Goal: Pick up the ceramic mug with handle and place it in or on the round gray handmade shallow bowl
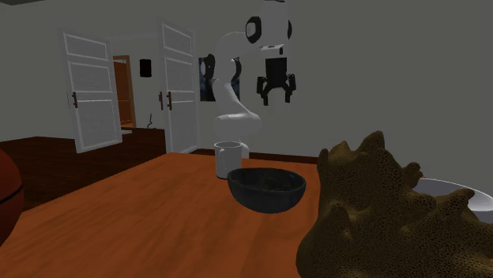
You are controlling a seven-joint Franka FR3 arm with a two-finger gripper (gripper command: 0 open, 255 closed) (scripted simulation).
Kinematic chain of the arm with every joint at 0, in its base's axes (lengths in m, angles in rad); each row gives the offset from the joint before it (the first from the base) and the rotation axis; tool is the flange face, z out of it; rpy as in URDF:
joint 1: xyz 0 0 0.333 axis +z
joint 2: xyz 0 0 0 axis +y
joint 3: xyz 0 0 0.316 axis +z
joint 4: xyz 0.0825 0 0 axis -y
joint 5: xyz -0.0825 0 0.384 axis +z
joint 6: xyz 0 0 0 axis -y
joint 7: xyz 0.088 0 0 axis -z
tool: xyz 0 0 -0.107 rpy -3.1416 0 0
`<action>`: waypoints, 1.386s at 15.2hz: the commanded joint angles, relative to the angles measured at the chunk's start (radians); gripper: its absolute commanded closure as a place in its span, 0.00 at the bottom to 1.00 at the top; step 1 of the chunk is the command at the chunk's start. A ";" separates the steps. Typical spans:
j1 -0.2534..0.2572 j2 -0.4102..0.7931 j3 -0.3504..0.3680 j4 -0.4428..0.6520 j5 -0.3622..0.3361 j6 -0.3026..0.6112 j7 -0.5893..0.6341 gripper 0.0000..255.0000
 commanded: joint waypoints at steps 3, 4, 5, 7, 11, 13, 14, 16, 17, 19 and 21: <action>-0.013 0.017 -0.025 -0.024 -0.039 0.035 -0.037 0.00; -0.019 0.027 -0.037 -0.034 -0.059 0.054 -0.054 0.00; -0.026 0.038 -0.050 -0.043 -0.078 0.073 -0.072 0.00; -0.040 0.063 -0.076 -0.059 -0.116 0.112 -0.106 0.00; -0.067 0.126 -0.128 -0.078 -0.189 0.195 -0.170 0.00; -0.080 0.164 -0.155 -0.081 -0.223 0.238 -0.200 0.00; -0.087 0.184 -0.168 -0.080 -0.239 0.260 -0.215 0.00; -0.099 0.227 -0.195 -0.076 -0.270 0.304 -0.243 0.00; -0.106 0.250 -0.208 -0.073 -0.285 0.326 -0.257 0.00; -0.114 0.282 -0.226 -0.066 -0.303 0.356 -0.275 0.00; -0.116 0.284 -0.230 -0.091 -0.307 0.383 -0.274 0.00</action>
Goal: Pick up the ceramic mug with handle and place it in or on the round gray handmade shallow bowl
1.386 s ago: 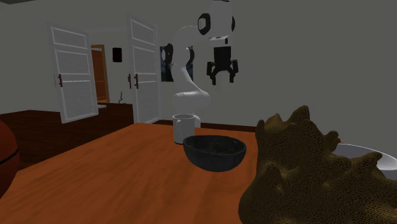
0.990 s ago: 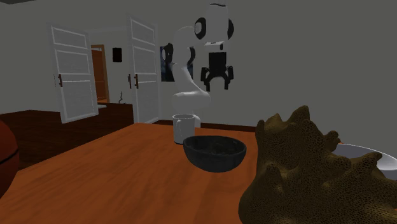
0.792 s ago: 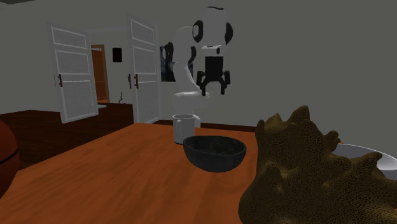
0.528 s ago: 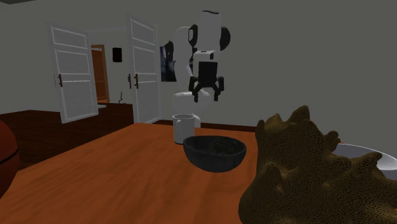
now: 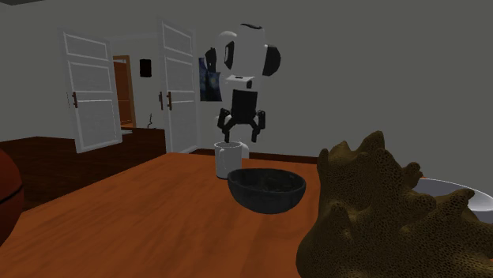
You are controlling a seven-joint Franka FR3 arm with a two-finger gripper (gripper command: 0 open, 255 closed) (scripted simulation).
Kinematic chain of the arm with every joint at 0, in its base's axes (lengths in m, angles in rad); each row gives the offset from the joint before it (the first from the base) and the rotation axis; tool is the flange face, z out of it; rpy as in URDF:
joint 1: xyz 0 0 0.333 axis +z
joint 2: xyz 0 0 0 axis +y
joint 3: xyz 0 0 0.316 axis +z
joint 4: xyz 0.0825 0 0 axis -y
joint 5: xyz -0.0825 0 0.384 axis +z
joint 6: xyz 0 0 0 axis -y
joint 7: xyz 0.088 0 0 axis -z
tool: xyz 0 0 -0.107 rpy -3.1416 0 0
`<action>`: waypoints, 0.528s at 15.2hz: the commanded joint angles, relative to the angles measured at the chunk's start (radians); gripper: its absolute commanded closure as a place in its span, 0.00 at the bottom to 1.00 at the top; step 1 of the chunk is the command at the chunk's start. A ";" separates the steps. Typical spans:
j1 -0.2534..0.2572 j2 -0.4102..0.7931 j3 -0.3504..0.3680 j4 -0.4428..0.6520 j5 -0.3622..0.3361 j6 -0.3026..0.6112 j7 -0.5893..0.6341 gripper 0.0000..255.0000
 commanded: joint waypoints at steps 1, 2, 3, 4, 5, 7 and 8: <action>-0.002 0.005 -0.004 -0.024 -0.005 0.030 0.001 0.00; -0.003 0.007 -0.007 -0.036 -0.007 0.044 0.002 0.00; -0.004 0.009 -0.009 -0.048 -0.009 0.058 0.002 0.00; -0.005 0.011 -0.012 -0.060 -0.011 0.072 0.002 0.00; -0.007 0.015 -0.016 -0.078 -0.014 0.094 0.003 0.00; -0.007 0.015 -0.016 -0.078 -0.014 0.094 0.003 0.00; -0.007 0.015 -0.016 -0.078 -0.014 0.094 0.003 0.00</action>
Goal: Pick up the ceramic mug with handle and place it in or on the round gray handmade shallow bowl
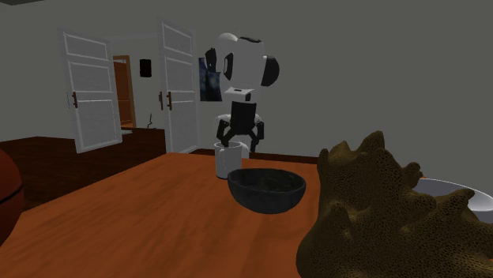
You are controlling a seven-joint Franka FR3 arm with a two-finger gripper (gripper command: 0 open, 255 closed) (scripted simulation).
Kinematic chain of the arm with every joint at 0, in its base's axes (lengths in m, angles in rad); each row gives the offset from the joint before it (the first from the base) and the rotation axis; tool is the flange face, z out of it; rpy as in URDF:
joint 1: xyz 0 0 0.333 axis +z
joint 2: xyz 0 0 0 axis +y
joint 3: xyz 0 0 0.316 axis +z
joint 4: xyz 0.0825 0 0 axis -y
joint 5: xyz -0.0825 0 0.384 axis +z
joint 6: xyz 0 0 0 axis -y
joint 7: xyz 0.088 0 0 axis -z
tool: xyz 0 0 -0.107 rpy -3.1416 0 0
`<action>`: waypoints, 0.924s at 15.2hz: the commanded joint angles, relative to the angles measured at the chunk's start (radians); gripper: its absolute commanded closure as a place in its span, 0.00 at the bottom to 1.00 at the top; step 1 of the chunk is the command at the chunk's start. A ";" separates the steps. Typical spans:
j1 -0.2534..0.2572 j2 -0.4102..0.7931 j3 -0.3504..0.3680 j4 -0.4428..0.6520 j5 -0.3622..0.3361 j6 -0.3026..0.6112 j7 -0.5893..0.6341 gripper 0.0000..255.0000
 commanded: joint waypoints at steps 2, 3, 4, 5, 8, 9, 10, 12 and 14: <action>0.000 0.000 0.000 -0.002 0.000 0.002 0.000 0.00; 0.000 0.000 0.000 -0.002 0.000 0.002 0.000 0.00; 0.000 0.000 0.000 -0.002 0.000 0.002 0.000 0.00; 0.000 0.000 0.000 -0.002 0.000 0.002 0.000 0.00; 0.000 0.000 0.000 -0.002 0.000 0.002 0.000 1.00; 0.000 0.000 0.000 -0.002 0.000 0.002 0.000 1.00; 0.000 0.000 0.000 -0.002 0.000 0.002 0.000 1.00; 0.000 0.000 0.000 -0.002 0.000 0.002 0.000 1.00; 0.000 0.000 0.000 -0.002 0.000 0.002 0.000 1.00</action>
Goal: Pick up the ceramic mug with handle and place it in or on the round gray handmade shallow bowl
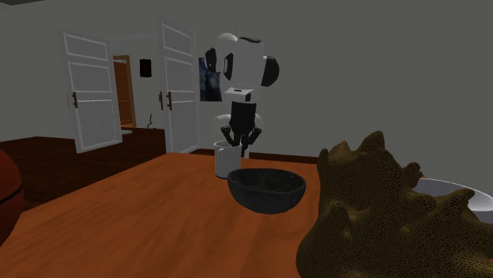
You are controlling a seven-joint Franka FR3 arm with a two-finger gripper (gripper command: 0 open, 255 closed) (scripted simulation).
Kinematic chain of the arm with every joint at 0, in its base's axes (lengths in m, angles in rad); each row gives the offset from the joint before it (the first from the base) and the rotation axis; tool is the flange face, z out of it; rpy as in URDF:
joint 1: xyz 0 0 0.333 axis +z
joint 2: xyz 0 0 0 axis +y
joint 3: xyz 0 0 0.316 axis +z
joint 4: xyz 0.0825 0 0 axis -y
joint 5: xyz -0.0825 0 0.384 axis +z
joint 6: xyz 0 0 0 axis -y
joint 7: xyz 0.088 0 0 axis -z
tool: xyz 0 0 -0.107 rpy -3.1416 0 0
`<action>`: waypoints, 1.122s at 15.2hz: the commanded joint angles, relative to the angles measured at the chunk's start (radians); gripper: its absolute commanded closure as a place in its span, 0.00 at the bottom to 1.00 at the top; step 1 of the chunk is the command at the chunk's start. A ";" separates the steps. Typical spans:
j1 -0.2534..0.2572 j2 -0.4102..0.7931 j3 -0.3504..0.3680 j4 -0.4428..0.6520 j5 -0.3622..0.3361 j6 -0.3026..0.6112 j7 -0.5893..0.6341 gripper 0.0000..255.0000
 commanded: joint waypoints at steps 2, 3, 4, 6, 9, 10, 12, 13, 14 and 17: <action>0.000 -0.004 0.002 0.010 0.001 -0.014 -0.001 1.00; 0.001 -0.007 0.004 0.021 0.003 -0.029 -0.002 1.00; 0.001 -0.011 0.006 0.032 0.004 -0.043 -0.003 1.00; 0.002 -0.016 0.010 0.055 0.007 -0.071 -0.006 1.00; 0.003 -0.023 0.015 0.090 0.011 -0.112 -0.009 1.00; 0.004 -0.024 0.017 0.102 0.012 -0.126 -0.010 1.00; 0.005 -0.027 0.020 0.127 0.015 -0.153 -0.013 1.00; 0.005 -0.028 0.022 0.139 0.016 -0.167 -0.014 1.00; 0.006 -0.029 0.023 0.152 0.017 -0.180 -0.016 1.00; 0.007 -0.029 0.028 0.192 0.021 -0.220 -0.020 1.00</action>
